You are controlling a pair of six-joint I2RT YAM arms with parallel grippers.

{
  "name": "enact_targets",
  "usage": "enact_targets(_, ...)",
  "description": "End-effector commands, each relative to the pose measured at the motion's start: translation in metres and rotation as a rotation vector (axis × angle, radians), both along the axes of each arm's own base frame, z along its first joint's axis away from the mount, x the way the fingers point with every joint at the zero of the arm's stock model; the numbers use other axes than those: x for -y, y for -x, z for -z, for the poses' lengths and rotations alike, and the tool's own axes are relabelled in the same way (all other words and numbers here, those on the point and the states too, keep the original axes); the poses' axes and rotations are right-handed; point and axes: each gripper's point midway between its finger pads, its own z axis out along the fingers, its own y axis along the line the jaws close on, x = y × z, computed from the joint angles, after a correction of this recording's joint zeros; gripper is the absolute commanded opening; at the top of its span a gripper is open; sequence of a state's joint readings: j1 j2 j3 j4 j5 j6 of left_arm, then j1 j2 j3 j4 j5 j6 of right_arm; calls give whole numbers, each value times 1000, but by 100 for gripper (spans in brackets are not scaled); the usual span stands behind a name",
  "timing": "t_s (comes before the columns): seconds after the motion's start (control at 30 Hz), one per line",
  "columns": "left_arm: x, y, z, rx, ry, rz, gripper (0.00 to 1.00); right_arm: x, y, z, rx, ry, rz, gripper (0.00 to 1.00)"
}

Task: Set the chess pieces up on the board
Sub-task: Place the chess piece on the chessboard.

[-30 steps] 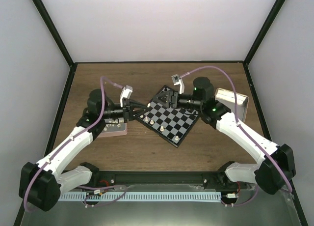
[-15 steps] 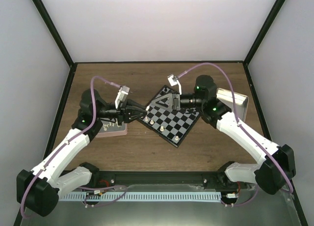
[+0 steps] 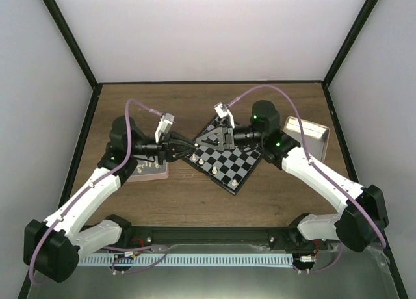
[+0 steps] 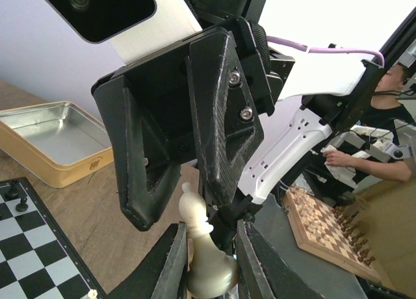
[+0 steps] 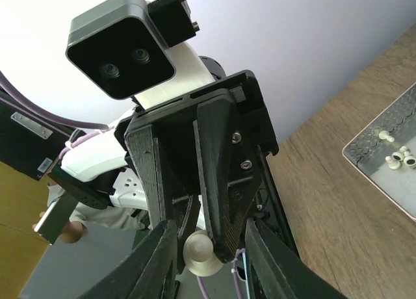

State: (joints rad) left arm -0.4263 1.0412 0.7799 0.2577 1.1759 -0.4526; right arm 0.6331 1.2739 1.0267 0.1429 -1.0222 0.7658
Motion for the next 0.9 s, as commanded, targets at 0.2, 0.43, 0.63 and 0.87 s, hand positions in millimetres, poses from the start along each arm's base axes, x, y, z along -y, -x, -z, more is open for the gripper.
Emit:
enact_targets(0.2,3,-2,-5,35,-2,16,21,-5,5,-18,48,-28,-27,5)
enact_targets(0.43,5,-13,-2,6,-24,-26,35,-2,1,-9,37,-8,25,1)
enact_targets(0.63,3,-37,16,-23,-89,-152,72,8,-26,22,57,103,229,1)
enact_targets(0.87,-14,-71,38,-16,-202,-396,88,56,-84,115,110,471,638,1)
